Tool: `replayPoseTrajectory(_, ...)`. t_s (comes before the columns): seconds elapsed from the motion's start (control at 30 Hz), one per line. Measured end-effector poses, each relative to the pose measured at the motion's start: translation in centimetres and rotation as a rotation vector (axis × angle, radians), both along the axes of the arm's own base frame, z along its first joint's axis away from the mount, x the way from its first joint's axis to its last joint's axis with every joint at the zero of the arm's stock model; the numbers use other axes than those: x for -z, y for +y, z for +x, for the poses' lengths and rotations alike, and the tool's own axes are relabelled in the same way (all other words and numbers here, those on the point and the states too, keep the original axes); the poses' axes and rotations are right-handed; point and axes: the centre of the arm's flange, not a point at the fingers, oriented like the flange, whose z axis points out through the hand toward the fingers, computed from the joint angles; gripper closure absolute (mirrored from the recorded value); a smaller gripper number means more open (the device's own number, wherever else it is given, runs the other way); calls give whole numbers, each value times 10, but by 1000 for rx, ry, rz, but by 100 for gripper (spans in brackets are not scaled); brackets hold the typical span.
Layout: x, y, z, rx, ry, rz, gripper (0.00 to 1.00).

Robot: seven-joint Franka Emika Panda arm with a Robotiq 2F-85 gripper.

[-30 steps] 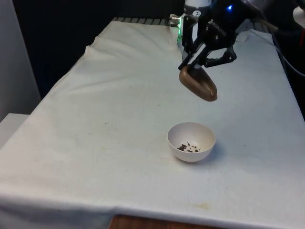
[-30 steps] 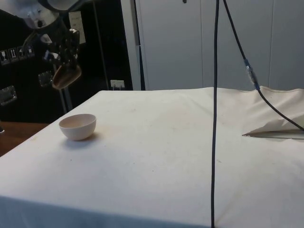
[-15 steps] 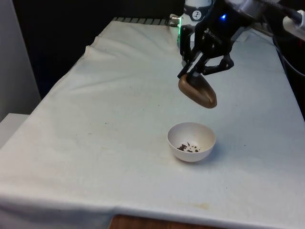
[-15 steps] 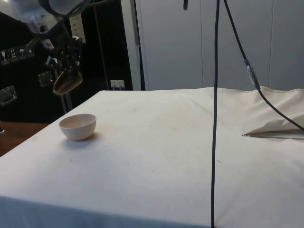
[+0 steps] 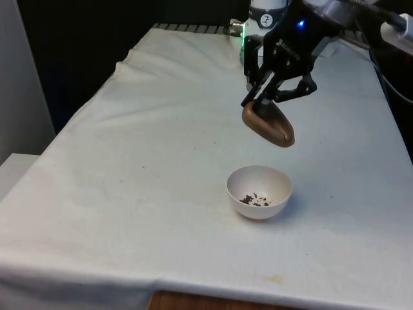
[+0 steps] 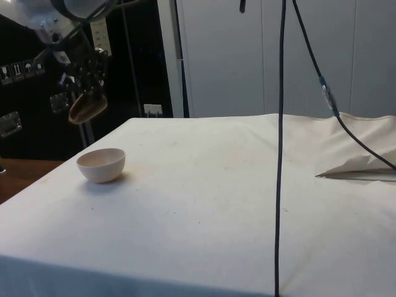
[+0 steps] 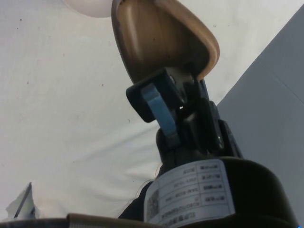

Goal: Pour the coffee beans from the cup into the bowl.

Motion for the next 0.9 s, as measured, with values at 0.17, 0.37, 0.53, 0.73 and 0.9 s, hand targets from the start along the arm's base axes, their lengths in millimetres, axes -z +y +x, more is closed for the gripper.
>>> replayPoseTrajectory(0.17,4,2,-4,10,5,-5,100)
replayPoseTrajectory(0.37,3,2,-4,11,5,-8,100)
replayPoseTrajectory(0.53,4,1,-5,10,8,-10,100)
replayPoseTrajectory(0.73,0,1,-9,0,14,-19,100)
replayPoseTrajectory(0.9,0,2,-14,-1,20,-22,100)
